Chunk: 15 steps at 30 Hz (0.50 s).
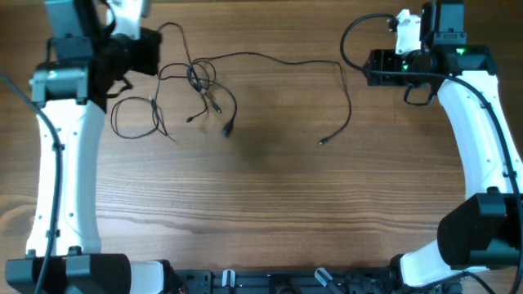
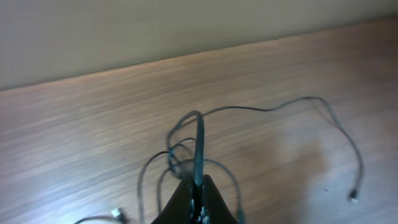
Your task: Untangle cables
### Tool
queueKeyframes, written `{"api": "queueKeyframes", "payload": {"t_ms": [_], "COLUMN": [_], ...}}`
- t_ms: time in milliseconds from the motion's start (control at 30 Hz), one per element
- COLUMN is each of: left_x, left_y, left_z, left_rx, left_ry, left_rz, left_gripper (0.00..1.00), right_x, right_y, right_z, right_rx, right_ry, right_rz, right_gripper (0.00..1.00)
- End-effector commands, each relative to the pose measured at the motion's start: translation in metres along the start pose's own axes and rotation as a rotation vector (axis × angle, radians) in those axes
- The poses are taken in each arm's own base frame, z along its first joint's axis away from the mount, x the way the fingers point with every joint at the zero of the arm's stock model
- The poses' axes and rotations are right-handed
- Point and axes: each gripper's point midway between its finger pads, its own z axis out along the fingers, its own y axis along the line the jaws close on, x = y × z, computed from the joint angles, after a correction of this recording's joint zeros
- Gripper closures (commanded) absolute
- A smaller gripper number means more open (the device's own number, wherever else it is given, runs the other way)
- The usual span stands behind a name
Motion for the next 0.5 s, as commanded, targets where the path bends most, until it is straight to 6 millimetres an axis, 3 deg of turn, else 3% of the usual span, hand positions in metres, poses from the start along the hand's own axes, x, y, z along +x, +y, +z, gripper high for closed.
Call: {"api": "queueKeyframes", "payload": {"t_ms": [0,133,233,467], "left_x": [-0.012,-0.013,-0.012,-0.021], "left_y": [-0.053,-0.106,-0.144,-0.207], "left_z": [-0.001,0.004,0.006,0.002], "left_rx": [0.153,0.262,0.332,0.442], "left_ry": [-0.037,-0.033,-0.031,-0.091], "left_rz": [0.054,0.124,0.179,0.282], "left_gripper": [0.96,0.96,0.96,0.96], "right_x": [0.004,0.006,0.005,0.006], "right_y": [0.003,-0.023,-0.028,-0.048], "right_z": [0.006,0.005,0.004,0.0], "right_rx": [-0.026,0.123,0.152,0.259], "right_ry": [0.014,0.021,0.019,0.014], "right_rz": [-0.034,0.044,0.048,0.109], "right_gripper": [0.25,0.25,0.25,0.25]}}
